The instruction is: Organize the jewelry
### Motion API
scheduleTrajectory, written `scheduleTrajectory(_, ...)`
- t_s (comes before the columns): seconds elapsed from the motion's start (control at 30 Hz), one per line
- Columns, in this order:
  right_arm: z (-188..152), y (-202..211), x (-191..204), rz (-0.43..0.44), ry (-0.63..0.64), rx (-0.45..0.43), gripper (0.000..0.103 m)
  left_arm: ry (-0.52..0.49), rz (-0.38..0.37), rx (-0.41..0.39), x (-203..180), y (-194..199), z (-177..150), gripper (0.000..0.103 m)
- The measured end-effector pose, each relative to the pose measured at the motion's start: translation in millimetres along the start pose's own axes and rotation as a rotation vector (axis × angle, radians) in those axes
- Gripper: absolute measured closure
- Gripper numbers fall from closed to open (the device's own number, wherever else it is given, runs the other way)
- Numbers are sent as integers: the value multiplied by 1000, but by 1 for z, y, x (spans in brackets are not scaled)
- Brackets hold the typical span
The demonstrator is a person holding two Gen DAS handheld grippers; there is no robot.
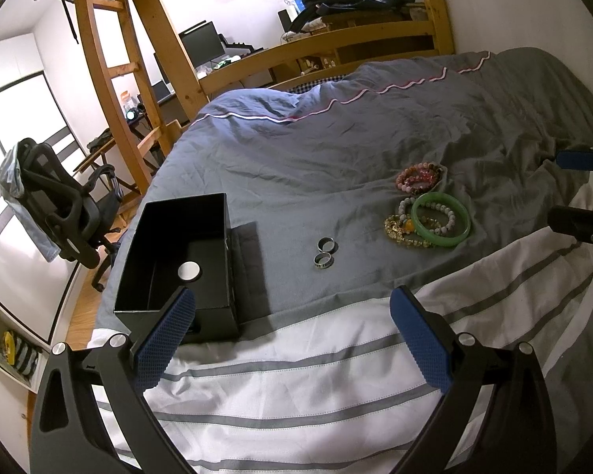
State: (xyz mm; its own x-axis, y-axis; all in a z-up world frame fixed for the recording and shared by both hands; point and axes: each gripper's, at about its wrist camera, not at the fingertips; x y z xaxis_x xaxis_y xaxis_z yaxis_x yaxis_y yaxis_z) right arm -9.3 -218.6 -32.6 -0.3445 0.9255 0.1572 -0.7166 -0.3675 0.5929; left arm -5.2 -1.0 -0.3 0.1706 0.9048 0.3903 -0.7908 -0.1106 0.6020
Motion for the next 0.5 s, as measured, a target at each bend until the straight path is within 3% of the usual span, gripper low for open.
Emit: scheduleTrajectory(0.5,-4,-1,8,-1,-1,4,3,11,-20,10,0,-4,0,6)
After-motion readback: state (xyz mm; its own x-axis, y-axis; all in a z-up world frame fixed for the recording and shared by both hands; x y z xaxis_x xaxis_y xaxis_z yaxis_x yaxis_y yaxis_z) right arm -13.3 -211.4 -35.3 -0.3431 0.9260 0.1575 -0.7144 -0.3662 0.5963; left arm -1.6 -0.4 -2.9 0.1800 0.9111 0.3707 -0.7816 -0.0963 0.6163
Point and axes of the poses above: each gripper's, at about its wrist camera, not at the fingertips, and y roughly against the way its jaws point, x to its left, z to its top, and after that the axes turned 7 degrees about z, right-handed
